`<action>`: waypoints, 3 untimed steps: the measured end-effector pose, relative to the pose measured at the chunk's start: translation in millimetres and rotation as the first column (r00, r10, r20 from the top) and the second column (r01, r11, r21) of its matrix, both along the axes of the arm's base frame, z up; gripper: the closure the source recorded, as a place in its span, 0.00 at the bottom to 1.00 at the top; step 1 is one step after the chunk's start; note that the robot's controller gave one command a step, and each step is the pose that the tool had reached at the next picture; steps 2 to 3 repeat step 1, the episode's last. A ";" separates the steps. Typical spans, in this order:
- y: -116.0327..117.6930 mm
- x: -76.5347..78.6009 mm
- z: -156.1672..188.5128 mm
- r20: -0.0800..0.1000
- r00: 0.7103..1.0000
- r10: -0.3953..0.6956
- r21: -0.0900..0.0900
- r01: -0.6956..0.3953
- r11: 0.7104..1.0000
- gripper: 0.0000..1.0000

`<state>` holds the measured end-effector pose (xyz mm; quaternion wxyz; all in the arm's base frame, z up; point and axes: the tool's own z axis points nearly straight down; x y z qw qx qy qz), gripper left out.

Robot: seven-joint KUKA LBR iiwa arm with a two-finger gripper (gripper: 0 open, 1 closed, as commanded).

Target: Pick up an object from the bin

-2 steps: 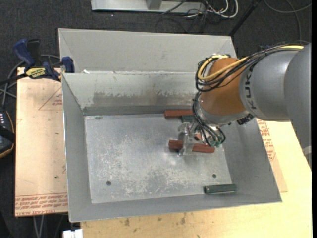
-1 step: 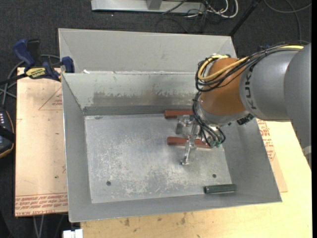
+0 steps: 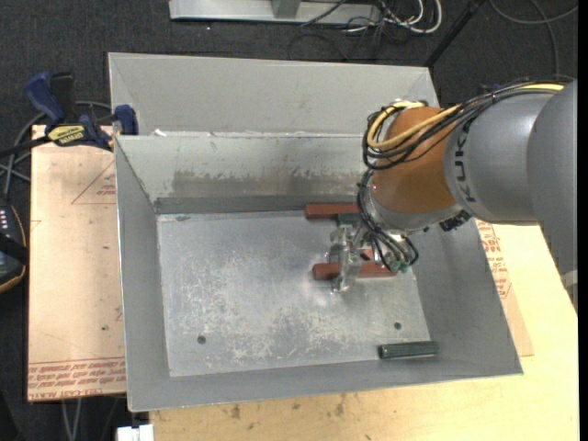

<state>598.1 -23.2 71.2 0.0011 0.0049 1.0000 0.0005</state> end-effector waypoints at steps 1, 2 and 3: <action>-4.8 -89.8 151.9 0.005 0.987 0.158 -0.002 -0.158 0.987 1.00; -4.8 -89.8 151.9 0.005 0.987 0.158 -0.002 -0.158 0.987 1.00; -4.8 -89.8 151.9 0.005 0.987 0.158 -0.002 -0.158 0.987 1.00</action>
Offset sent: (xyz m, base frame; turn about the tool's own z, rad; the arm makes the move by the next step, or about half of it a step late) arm -0.0907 -0.0049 0.1482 -0.1607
